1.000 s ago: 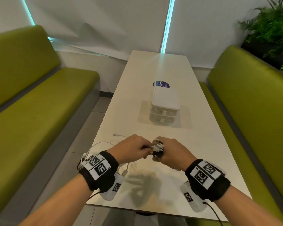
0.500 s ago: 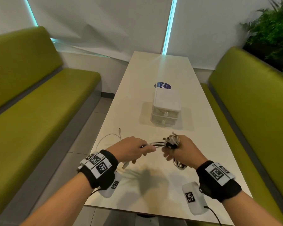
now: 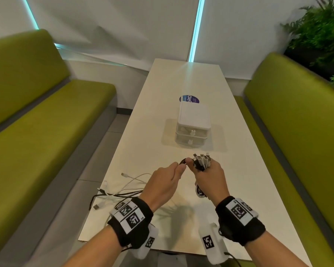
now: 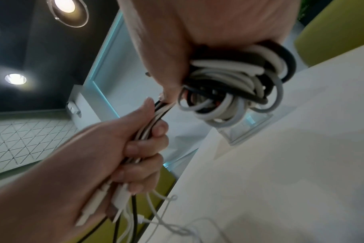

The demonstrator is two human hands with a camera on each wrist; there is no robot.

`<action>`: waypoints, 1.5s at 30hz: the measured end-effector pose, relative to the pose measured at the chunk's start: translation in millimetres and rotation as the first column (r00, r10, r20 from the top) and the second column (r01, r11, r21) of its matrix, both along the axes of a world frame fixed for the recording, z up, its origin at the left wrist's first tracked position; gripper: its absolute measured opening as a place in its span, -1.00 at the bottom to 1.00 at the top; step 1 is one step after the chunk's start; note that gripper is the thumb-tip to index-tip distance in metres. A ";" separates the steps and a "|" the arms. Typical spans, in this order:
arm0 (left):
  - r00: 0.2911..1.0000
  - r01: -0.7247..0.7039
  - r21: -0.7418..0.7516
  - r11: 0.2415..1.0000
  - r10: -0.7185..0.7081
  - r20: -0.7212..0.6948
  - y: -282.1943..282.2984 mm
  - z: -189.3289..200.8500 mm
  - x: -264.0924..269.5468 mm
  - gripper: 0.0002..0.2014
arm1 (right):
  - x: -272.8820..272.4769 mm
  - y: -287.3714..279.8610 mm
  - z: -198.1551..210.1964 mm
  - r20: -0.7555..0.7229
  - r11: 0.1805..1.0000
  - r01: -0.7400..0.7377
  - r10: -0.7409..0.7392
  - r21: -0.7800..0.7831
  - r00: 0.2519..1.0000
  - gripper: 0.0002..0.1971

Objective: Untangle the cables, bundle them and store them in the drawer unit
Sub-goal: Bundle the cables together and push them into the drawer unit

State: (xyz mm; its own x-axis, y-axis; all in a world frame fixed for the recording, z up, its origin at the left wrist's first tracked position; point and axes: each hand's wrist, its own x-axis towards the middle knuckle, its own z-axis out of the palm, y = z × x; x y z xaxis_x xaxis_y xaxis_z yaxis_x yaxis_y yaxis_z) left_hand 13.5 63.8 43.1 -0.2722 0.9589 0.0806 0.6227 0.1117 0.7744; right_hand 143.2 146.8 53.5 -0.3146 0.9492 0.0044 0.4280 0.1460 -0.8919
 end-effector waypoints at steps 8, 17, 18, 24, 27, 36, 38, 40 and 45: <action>0.988 0.047 -0.040 0.998 -0.053 -0.147 4.2 0.1 2.0 -0.50 | -8.6 -10.9 -10.4 -0.137 0.993 0.032 -0.047 -0.109 0.989 -0.41; 0.870 0.200 -0.178 0.964 -0.258 -0.420 13.2 10.5 -1.2 -0.48 | -12.9 -8.7 -0.8 -0.312 0.977 -0.038 -0.030 -0.209 0.949 -0.52; 0.864 0.216 -0.185 0.959 -0.276 -0.421 13.3 11.6 -2.2 -0.41 | -13.1 -8.8 0.5 -0.332 0.971 -0.066 -0.014 -0.229 0.943 -0.50; 0.797 0.320 -0.223 0.921 -0.389 -0.462 8.2 8.5 -2.7 -0.27 | -11.5 -11.1 6.4 -0.357 0.950 -0.142 0.035 -0.278 0.934 -0.50; 0.787 0.332 -0.269 0.904 -0.423 -0.449 9.0 9.4 -4.8 -0.36 | -11.9 -12.1 -0.3 -0.335 0.959 -0.064 -0.034 -0.276 0.942 -0.47; 0.939 0.295 -0.182 0.938 -0.320 -0.129 4.1 1.0 0.4 -0.10 | -22.8 -16.3 11.5 -0.452 0.950 0.025 -0.171 -0.311 0.876 -0.74; 0.951 0.284 -0.129 0.950 -0.296 -0.085 5.3 -0.8 -3.1 -0.07 | -24.9 -15.0 13.9 -0.475 0.950 0.022 -0.176 -0.311 0.862 -0.75; 0.959 0.271 -0.104 0.957 -0.278 -0.055 4.5 0.3 -3.9 -0.03 | -25.9 -16.7 15.9 -0.516 0.944 0.008 -0.189 -0.331 0.835 -0.76; 0.968 0.247 -0.151 0.957 -0.251 -0.005 -2.7 2.6 -14.0 -0.04 | -19.3 -11.5 18.1 -0.598 0.870 -0.002 -0.337 -0.493 0.727 -0.86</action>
